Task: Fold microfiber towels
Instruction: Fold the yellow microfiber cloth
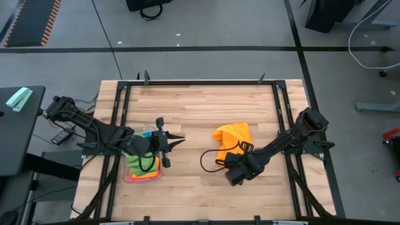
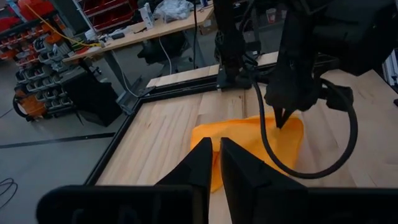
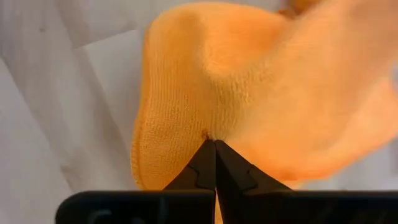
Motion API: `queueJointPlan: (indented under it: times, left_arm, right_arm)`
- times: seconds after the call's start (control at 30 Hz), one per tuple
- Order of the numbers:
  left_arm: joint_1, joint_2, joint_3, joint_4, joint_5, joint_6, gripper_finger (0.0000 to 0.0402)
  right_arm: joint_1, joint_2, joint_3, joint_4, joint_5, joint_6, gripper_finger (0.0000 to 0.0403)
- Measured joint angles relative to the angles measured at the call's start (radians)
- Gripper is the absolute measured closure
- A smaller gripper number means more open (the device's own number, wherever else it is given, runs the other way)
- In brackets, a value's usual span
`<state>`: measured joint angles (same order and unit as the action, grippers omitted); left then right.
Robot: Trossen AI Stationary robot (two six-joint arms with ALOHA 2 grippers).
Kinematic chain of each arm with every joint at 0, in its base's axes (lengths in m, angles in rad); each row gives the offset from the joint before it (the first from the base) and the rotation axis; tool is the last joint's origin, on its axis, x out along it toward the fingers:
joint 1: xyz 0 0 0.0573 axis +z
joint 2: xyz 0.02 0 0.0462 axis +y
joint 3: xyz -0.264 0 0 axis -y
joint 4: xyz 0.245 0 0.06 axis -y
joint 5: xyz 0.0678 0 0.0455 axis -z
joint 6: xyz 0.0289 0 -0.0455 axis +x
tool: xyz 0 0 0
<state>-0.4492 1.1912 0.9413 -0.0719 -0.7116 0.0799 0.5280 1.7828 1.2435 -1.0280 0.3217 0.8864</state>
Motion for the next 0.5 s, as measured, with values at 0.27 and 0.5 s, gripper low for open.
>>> queueJointPlan:
  times: [0.27, 0.5]
  left_arm:
    - [0.0, 0.0, 0.0, -0.003, 0.006, -0.063, 0.0356]
    - [0.0, 0.0, 0.0, -0.017, 0.036, -0.07, 0.0363]
  right_arm:
    - [0.005, 0.0, 0.169, -0.264, 0.171, 0.004, 0.0399]
    - [0.0, 0.0, 0.353, -0.458, 0.294, -0.034, 0.04]
